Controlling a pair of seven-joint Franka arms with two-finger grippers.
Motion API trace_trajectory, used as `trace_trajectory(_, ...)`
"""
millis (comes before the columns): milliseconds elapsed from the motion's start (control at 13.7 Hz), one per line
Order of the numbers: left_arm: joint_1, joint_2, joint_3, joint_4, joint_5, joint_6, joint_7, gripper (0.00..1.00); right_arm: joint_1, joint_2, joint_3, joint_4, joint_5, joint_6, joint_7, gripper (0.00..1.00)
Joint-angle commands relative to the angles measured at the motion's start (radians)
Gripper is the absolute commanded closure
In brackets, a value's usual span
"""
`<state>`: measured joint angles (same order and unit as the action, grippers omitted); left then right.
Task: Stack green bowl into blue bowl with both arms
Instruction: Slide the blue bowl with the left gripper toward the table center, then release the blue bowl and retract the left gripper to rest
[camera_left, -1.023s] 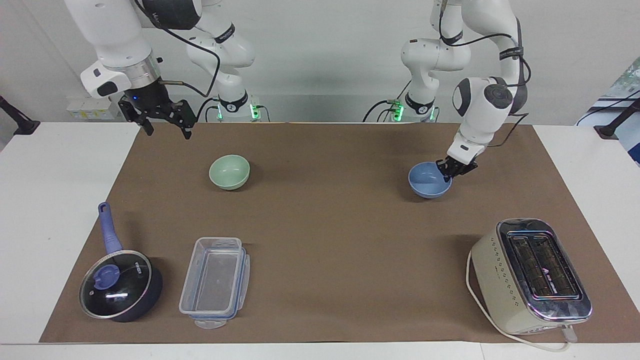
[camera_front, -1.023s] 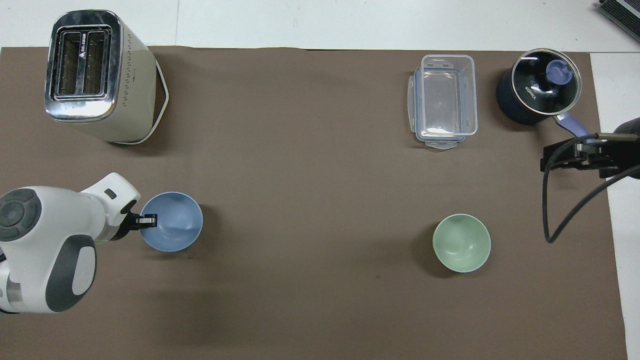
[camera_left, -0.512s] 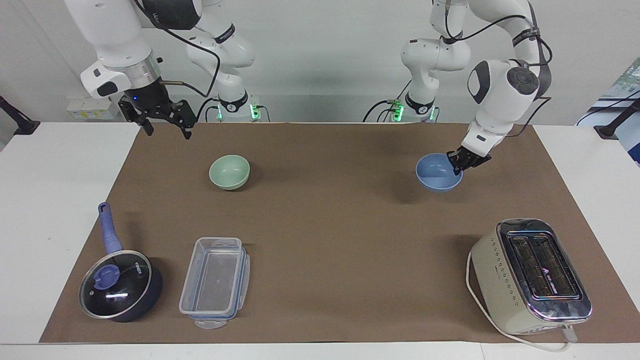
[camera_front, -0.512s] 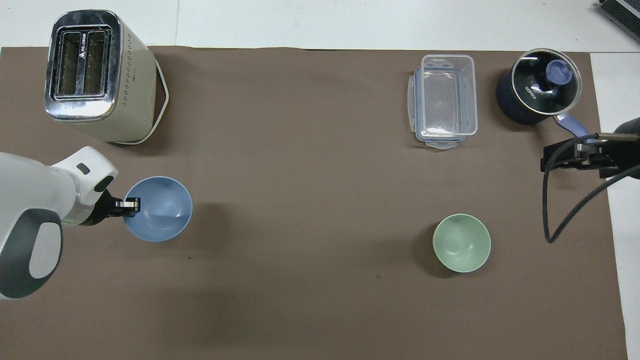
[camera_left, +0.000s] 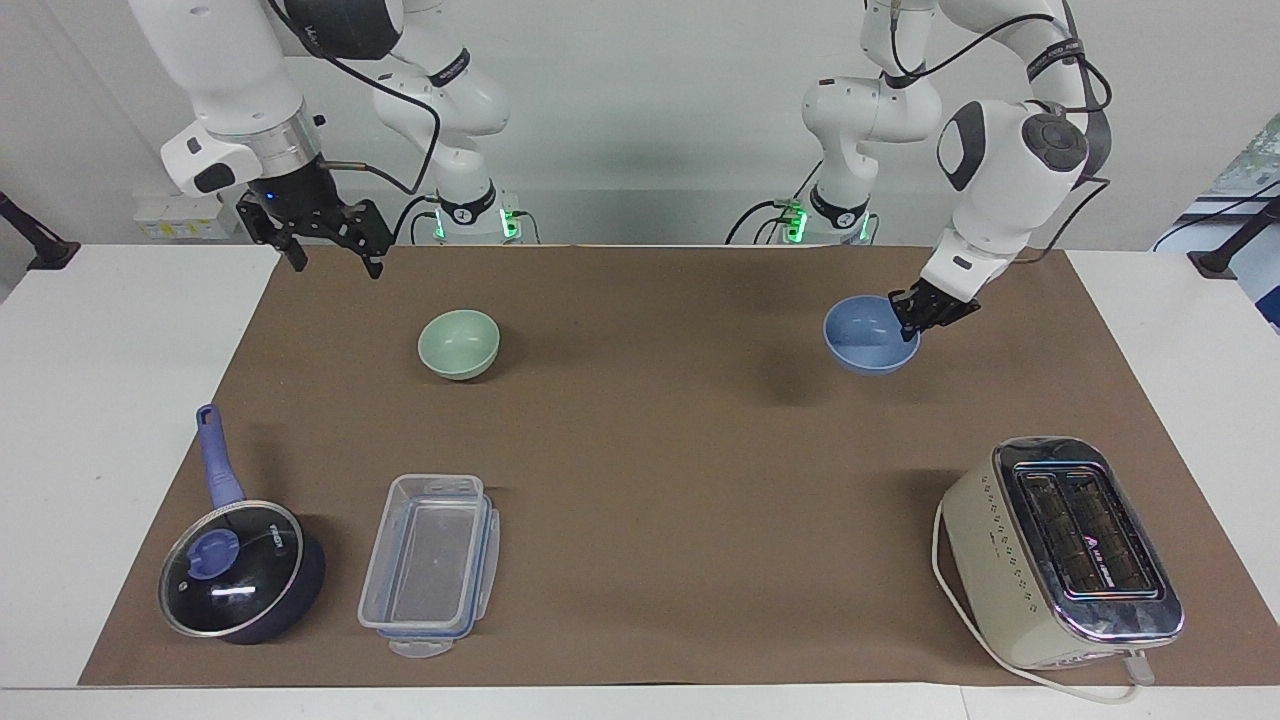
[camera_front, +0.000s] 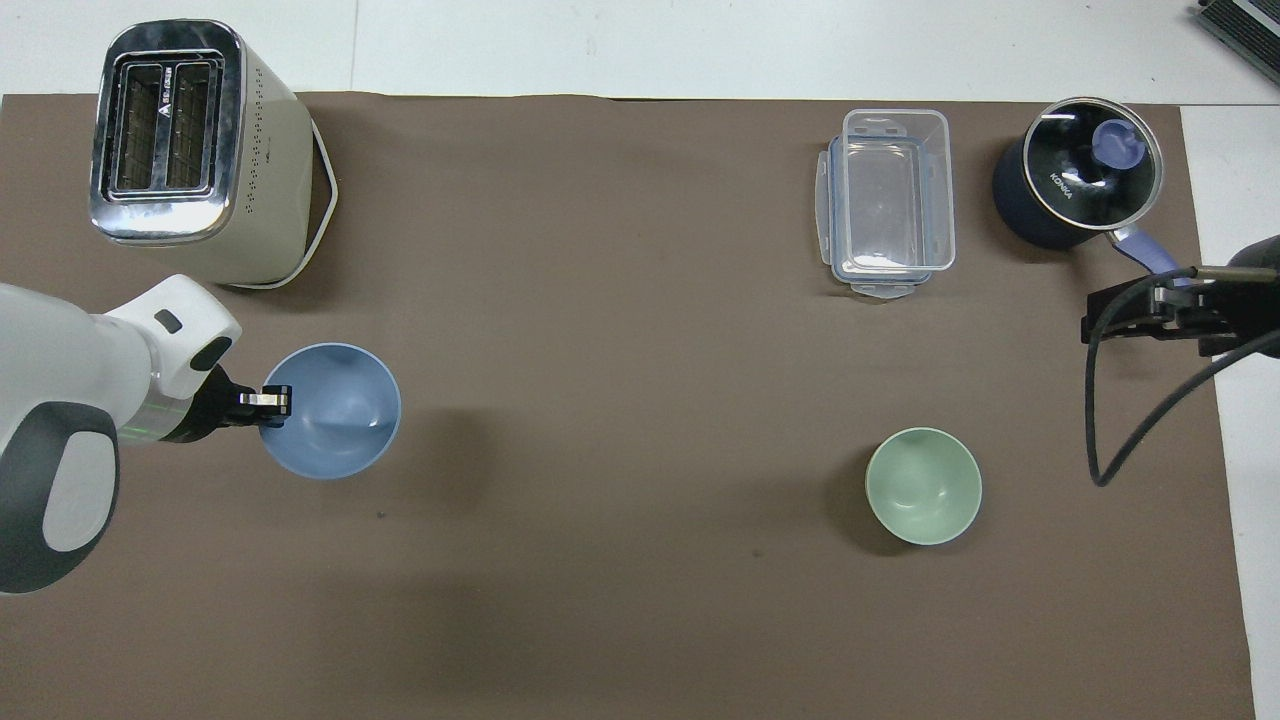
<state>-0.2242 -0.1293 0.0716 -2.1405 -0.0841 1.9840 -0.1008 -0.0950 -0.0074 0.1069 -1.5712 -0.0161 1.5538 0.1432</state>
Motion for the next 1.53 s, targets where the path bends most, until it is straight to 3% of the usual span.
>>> trace_trajectory(0, -0.065, 0.007, 0.008, 0.017, -0.029, -0.002, -0.017, 1.00, -0.009, -0.020, 0.004, -0.027, -0.001, 0.020, -0.002, 0.00)
trace_trajectory(438, -0.188, 0.042, 0.007, 0.002, -0.120, 0.007, -0.080, 1.00, -0.011, -0.022, 0.002, -0.029, -0.001, 0.022, -0.002, 0.00)
trace_trajectory(877, -0.361, 0.141, 0.007, -0.036, -0.126, 0.188, -0.216, 1.00, -0.011, -0.022, 0.002, -0.030, -0.001, 0.023, -0.002, 0.00)
trace_trajectory(1096, -0.424, 0.158, 0.008, -0.062, -0.126, 0.220, -0.284, 1.00, -0.018, -0.023, 0.002, -0.033, -0.001, 0.025, -0.002, 0.00)
trace_trajectory(1462, -0.451, 0.184, 0.007, -0.142, -0.126, 0.331, -0.306, 0.98, -0.018, -0.023, 0.000, -0.033, -0.001, 0.023, -0.002, 0.00)
